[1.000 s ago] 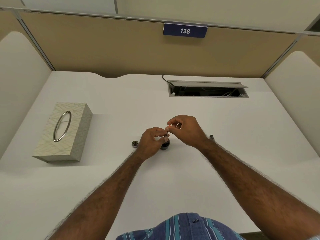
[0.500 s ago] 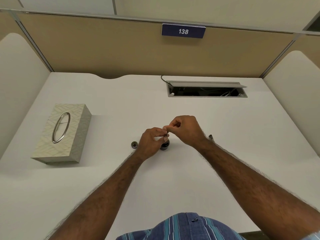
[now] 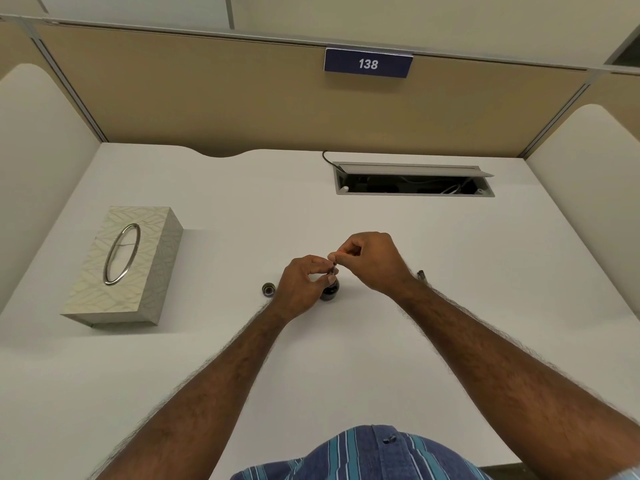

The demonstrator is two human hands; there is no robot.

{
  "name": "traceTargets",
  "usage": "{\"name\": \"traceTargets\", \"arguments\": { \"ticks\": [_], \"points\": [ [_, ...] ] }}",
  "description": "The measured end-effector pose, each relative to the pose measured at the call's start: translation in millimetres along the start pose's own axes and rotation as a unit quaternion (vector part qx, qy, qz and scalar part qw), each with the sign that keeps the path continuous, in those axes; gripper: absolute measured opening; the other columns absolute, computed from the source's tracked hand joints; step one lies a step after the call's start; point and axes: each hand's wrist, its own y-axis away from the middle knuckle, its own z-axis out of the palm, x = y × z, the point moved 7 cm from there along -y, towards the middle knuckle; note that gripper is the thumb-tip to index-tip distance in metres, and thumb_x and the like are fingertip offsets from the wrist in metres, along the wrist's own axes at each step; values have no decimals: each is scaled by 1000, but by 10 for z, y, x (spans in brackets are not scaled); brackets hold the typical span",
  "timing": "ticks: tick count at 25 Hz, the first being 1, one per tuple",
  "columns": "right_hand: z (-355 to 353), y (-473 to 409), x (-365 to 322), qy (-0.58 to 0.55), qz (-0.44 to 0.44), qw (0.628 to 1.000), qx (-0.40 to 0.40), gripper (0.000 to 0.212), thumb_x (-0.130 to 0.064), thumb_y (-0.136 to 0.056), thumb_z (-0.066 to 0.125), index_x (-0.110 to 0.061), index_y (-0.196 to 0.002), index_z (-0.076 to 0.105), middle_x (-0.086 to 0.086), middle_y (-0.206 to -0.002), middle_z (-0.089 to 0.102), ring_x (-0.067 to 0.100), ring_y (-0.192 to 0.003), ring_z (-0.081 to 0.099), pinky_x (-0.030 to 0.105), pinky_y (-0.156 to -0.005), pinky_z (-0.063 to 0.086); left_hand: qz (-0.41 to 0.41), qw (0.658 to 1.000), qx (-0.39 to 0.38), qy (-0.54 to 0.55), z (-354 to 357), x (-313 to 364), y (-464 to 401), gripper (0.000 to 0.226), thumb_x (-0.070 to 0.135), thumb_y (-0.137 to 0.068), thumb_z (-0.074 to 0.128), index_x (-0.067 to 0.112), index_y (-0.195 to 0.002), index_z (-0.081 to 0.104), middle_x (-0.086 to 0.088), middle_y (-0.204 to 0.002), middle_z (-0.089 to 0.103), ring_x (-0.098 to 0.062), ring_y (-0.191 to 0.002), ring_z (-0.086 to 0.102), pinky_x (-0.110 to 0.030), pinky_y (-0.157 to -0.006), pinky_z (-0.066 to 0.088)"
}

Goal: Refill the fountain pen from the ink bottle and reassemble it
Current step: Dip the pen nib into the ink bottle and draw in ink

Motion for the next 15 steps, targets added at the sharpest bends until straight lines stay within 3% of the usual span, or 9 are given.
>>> {"name": "traceTargets", "arguments": {
  "ticks": [4,6,9,15],
  "points": [
    [-20,29,-52,-11,-33,999,-14,17,-26,-91,81,-18,-106,83,-3,-91,78,8,-82,68,9,-71,48,-5,1000,3,6,3,-10,-3,16,14,-86,79,20,-100,84,16,-101,76,5,-102,67,-9,-90,45],
    [-31,21,-56,-8,-39,999,-20,12,-21,-92,79,-17,-102,85,-4,-96,81,4,-86,70,5,-72,47,-6,1000,7,8,-1,-13,-1,15,13,-86,78,19,-98,84,18,-101,76,6,-101,67,-8,-90,46],
    [-35,3,-22,-8,-20,1000,-15,8,-21,-92,79,-16,-92,86,-9,-89,81,-2,-79,70,11,-71,48,-3,1000,8,6,7,-6,-4,15,11,-86,78,18,-97,84,19,-100,75,11,-99,66,-4,-87,44],
    [-12,-19,0,-9,6,1000,6,20,-36,-86,86,-16,-85,83,-6,-80,80,9,-78,73,22,-68,55,-1,1000,10,-1,3,-10,-10,16,11,-85,79,19,-98,84,15,-100,77,9,-99,66,-6,-89,45]
  ]
}}
